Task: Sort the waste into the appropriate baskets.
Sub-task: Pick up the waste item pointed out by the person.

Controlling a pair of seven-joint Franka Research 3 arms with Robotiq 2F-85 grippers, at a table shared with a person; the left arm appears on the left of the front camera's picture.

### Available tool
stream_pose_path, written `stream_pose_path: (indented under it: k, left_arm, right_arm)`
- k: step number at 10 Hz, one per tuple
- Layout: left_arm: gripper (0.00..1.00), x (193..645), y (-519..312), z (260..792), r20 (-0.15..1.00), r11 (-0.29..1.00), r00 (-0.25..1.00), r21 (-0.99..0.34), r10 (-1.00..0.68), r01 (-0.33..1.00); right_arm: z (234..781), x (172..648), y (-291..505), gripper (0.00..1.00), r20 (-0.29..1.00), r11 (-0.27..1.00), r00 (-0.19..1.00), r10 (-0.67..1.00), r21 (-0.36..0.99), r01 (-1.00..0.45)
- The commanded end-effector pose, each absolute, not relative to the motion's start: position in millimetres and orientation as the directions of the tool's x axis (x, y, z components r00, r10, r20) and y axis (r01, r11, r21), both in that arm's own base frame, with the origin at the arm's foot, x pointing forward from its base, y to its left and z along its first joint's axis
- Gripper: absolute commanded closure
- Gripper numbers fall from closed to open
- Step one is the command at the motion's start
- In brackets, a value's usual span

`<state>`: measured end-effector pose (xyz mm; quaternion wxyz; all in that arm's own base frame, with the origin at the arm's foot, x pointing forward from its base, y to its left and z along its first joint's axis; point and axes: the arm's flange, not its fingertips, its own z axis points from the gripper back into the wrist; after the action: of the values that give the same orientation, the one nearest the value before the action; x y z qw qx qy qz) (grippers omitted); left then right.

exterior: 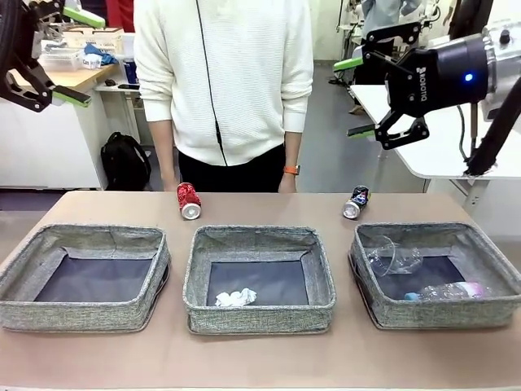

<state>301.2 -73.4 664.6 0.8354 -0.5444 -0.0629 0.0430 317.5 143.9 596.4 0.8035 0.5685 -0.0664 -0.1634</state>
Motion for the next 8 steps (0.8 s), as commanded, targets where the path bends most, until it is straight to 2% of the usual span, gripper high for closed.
stream_pose_path:
  k: [1, 8]
  left_arm:
    - [0.00, 300.5, -73.1, 665.4, 0.068, 0.388, 0.989, -0.922, 0.132, 0.012]
    - [0.00, 300.5, -73.1, 665.4, 0.068, 0.388, 0.989, -0.922, 0.132, 0.012]
  right_arm:
    - [600.1, 319.3, 144.0, 0.00, -0.094, 0.302, 0.937, -0.337, 0.932, 0.202]
    - [600.1, 319.3, 144.0, 0.00, -0.094, 0.302, 0.937, -0.337, 0.932, 0.202]
